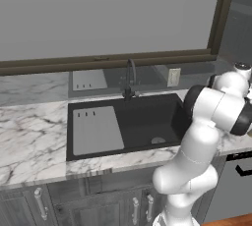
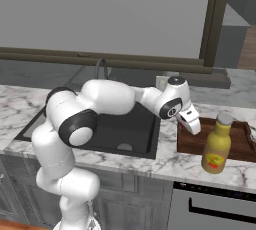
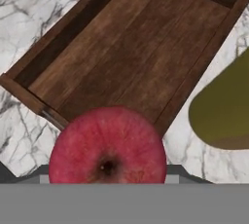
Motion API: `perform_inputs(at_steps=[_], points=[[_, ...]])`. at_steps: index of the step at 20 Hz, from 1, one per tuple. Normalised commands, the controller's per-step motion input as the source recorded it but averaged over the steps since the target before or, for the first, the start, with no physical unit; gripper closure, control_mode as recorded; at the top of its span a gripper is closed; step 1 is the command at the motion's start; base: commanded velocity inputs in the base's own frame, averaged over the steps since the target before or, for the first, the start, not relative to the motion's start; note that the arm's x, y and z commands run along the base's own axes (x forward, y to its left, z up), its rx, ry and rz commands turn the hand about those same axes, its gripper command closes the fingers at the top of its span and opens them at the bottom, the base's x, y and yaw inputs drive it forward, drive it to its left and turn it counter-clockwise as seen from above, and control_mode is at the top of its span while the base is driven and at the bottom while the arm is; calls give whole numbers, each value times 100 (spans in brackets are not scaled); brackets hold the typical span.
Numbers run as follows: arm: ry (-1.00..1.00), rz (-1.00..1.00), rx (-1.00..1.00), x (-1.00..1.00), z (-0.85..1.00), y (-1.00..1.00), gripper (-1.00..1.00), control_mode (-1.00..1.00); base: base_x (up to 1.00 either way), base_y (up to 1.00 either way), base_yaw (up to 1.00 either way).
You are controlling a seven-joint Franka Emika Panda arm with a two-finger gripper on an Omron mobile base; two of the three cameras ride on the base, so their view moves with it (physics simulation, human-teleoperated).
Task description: Pick up all produce items and place them in the sink. Turn on the sink faucet to wash them. Then turn the sink off and put them in the tray.
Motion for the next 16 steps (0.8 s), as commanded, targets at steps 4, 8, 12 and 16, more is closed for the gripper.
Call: perform_inputs(at_steps=[4,8,12,16], points=[[0,0,0,23,-23,-1,100,-100,0,0,0],[0,0,1,24,-20,-1,100,-100,0,0,0],[0,0,1,22,-20,-3,100,-100,0,0,0],[0,0,3,22,-17,-10,100,-100,0,0,0]])
